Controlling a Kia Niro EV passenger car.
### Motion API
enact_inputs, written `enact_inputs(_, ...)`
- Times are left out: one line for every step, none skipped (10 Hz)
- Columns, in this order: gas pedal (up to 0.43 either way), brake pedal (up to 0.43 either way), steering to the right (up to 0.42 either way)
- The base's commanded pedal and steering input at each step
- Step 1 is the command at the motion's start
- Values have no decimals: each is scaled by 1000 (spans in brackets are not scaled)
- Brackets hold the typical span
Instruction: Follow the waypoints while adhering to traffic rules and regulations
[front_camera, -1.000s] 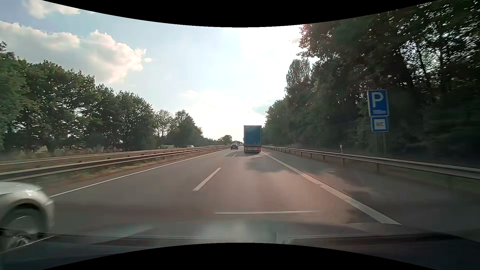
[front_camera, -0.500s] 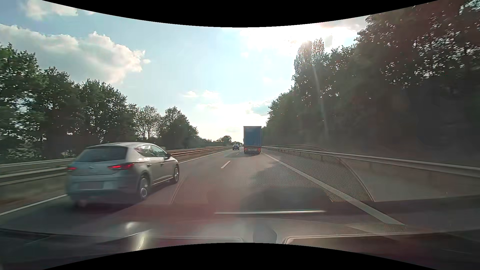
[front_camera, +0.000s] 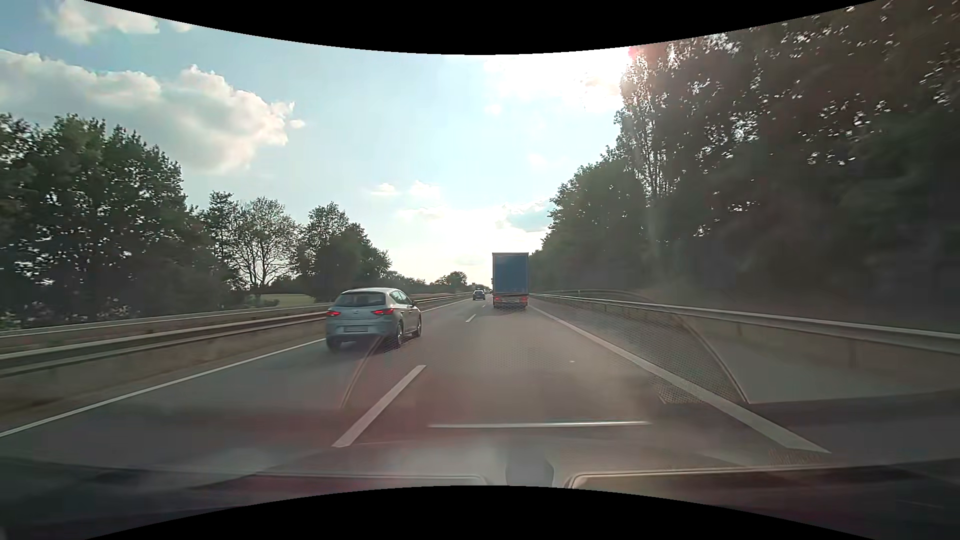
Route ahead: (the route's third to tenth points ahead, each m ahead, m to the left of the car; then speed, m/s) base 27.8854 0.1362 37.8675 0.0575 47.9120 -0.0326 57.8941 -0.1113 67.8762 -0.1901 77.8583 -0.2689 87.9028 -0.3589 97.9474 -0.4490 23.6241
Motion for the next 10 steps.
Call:
enact_inputs(579, 0, -13)
enact_inputs(610, 0, -13)
enact_inputs(610, 0, -13)
enact_inputs(630, 0, -13)
enact_inputs(630, 0, -13)
enact_inputs(630, 0, -12)
enact_inputs(642, 0, -11)
enact_inputs(642, 0, -10)
enact_inputs(661, 0, -9)
enact_inputs(661, 0, -8)
